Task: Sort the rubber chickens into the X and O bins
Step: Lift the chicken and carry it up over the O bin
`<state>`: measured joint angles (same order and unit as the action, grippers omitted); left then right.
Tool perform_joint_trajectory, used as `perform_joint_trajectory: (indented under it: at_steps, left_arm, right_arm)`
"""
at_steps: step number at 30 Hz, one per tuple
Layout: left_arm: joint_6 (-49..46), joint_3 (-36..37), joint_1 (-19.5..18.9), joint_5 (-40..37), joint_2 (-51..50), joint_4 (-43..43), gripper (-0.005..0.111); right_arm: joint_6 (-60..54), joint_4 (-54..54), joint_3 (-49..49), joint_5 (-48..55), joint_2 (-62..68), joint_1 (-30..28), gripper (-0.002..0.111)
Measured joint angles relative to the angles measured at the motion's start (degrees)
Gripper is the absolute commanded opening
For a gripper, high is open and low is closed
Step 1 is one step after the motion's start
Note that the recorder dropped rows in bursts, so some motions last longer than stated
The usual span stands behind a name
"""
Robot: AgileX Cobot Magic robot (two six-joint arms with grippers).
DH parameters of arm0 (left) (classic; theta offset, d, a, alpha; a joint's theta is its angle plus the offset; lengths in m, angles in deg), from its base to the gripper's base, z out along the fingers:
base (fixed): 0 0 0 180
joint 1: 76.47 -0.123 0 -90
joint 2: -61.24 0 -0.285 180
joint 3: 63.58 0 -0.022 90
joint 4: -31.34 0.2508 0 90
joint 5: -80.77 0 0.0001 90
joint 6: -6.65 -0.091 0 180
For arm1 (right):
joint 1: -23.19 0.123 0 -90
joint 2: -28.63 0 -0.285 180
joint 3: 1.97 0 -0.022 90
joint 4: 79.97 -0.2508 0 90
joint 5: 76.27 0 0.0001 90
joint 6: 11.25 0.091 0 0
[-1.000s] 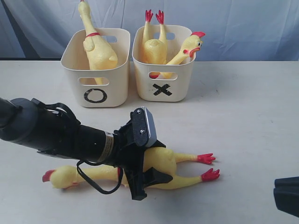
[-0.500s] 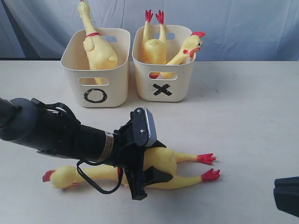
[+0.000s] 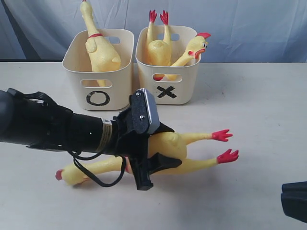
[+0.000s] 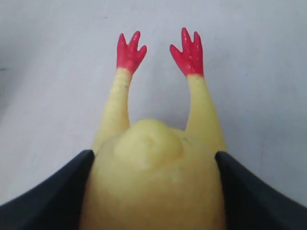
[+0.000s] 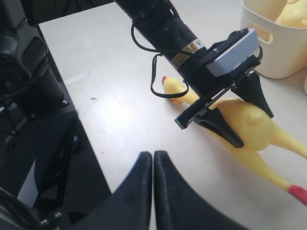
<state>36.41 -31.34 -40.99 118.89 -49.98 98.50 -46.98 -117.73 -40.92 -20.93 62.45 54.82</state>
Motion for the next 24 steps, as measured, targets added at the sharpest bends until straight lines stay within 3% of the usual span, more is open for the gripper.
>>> perform_joint_trajectory:
  at_steps: [24]
  left_arm:
    - [-0.3,0.0,0.0,-6.2,7.9,-2.8,0.0]
  right_arm:
    - [0.0,0.0,0.0,0.0,0.0,0.0,0.001]
